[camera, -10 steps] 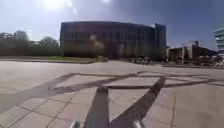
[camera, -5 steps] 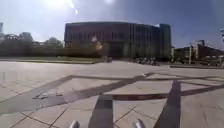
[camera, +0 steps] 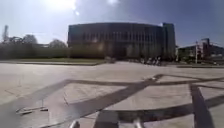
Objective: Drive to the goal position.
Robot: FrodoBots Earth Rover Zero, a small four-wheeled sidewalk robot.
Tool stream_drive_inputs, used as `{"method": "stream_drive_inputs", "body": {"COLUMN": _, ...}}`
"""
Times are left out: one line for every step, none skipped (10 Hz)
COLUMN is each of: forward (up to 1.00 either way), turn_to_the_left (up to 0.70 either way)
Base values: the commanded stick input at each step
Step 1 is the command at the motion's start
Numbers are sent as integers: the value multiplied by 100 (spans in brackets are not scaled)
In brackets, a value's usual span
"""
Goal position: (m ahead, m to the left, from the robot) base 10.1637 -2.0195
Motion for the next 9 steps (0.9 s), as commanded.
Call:
{"method": "stream_drive_inputs", "body": {"forward": 100, "turn_to_the_left": 0}}
{"method": "stream_drive_inputs", "body": {"forward": 100, "turn_to_the_left": 0}}
{"method": "stream_drive_inputs", "body": {"forward": 100, "turn_to_the_left": 0}}
{"method": "stream_drive_inputs", "body": {"forward": 100, "turn_to_the_left": 0}}
{"method": "stream_drive_inputs", "body": {"forward": 100, "turn_to_the_left": 0}}
{"method": "stream_drive_inputs", "body": {"forward": 100, "turn_to_the_left": 0}}
{"method": "stream_drive_inputs", "body": {"forward": 100, "turn_to_the_left": 0}}
{"method": "stream_drive_inputs", "body": {"forward": 100, "turn_to_the_left": 0}}
{"method": "stream_drive_inputs", "body": {"forward": 100, "turn_to_the_left": 0}}
